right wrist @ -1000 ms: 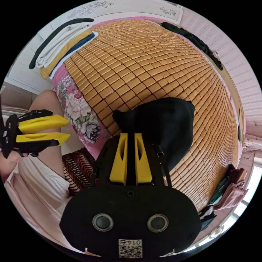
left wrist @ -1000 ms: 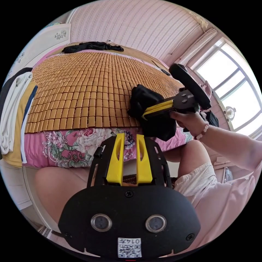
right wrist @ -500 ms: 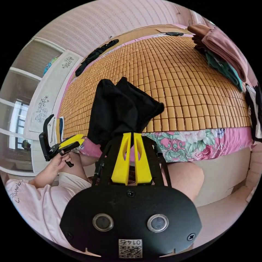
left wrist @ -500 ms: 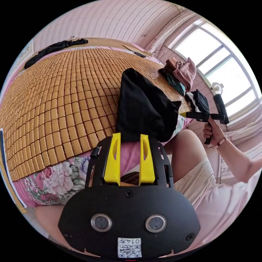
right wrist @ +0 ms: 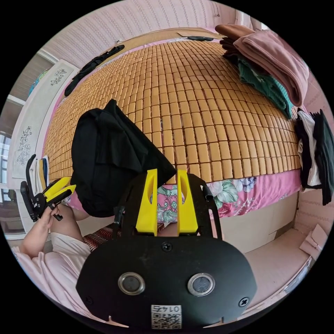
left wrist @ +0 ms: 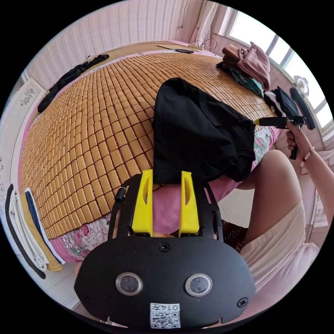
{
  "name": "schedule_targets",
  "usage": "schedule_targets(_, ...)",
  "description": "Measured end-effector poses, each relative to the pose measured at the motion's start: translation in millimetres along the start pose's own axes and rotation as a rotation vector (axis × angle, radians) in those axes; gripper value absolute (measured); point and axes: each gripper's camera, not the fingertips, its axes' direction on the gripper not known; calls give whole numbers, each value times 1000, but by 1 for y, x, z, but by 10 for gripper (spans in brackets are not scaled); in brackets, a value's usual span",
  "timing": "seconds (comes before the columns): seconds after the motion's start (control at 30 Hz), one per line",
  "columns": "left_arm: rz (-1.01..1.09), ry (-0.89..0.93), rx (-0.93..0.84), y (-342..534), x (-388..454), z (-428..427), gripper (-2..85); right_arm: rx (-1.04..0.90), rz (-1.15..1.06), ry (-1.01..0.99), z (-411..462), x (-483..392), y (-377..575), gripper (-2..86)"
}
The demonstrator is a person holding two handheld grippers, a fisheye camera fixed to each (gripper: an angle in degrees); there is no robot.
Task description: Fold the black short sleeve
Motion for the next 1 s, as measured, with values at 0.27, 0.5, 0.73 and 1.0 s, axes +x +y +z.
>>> schedule_targets(0.27,94,45,-28,-17,20,-4,20,-21,-155,78,-5,-25,1,34)
schedule_targets(0.5,118,97,-3,-15,13,-42,0,83,-159,-77,-61,-23,20,13)
schedule_targets(0.73,146,61,136,9,-18,-137,-5,341,-282,-317,-164,-32,40,2)
schedule_targets(1.0,99,53,219,43,-42,-207,-6,509,-313,-458,-233,-56,39,-4)
